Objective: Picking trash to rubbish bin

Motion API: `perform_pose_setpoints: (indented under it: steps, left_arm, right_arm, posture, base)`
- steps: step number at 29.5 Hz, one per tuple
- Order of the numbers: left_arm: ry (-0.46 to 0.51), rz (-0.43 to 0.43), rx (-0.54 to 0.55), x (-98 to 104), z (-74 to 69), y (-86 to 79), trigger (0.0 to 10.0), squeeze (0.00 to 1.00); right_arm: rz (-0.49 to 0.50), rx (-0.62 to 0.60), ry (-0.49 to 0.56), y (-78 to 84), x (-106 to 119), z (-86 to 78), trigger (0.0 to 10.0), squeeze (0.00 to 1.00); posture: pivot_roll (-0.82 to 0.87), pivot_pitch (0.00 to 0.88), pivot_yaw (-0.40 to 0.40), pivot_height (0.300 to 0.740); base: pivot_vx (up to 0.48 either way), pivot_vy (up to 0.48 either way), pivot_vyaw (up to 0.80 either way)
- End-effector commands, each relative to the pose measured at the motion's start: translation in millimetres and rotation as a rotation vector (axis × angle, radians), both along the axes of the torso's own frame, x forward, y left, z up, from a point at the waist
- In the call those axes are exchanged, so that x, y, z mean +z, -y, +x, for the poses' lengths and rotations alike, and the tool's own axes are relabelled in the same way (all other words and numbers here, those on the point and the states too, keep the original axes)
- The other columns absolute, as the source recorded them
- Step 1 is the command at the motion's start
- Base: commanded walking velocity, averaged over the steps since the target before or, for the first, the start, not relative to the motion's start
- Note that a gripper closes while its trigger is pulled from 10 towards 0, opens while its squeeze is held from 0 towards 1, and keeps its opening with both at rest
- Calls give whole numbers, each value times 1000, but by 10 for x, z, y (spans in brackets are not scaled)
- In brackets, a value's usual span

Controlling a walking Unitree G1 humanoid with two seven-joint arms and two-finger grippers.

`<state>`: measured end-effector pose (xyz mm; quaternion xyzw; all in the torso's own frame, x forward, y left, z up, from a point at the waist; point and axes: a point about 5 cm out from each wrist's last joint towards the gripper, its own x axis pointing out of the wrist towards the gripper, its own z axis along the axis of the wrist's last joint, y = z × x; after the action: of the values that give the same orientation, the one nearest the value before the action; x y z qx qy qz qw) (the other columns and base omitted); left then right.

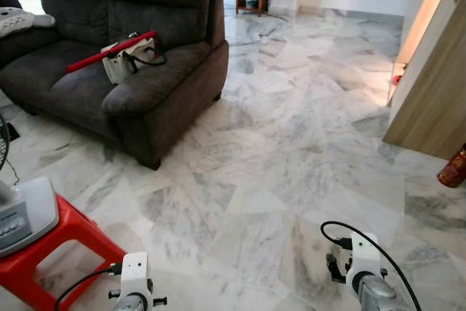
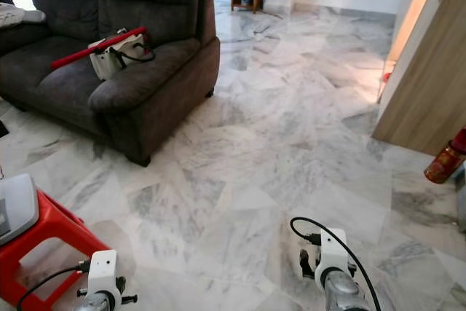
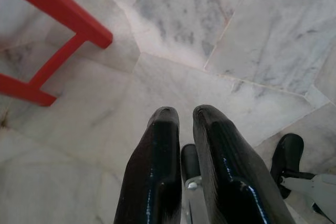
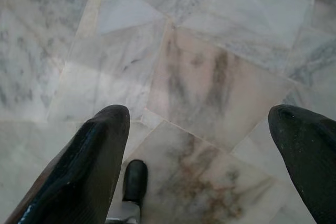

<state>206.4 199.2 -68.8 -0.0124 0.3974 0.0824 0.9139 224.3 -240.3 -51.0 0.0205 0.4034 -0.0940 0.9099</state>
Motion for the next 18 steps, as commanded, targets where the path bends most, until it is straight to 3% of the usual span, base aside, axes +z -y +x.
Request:
perform_pose_setpoints:
  steps: [1,5,11,18]
  left_arm:
    - [-1,2,25,11,13,-34,10000,0]
    - [8,-1,25,21,30,-33,10000,0]
    - [15,-4,35,22,28,-28,10000,0]
    - [3,-10,104,-46,-122,-69,10000,0]
  right_arm:
    - [57,-50,-5,-12,-32,-43,10000,0]
    - [110,-104,32,-24,-25,-32,10000,0]
    - [102,-67,7,-37,-67,-98,10000,0]
    - [83,-34,-44,17,-130,-233,10000,0]
  posture:
    - [-68,0,9,740]
    - [-71,0,12,740]
    - [-57,0,3,740]
    - [-8,0,-54,740]
  base:
    - [0,0,0]
    - [0,0,0]
    - [0,0,0]
    - [0,0,0]
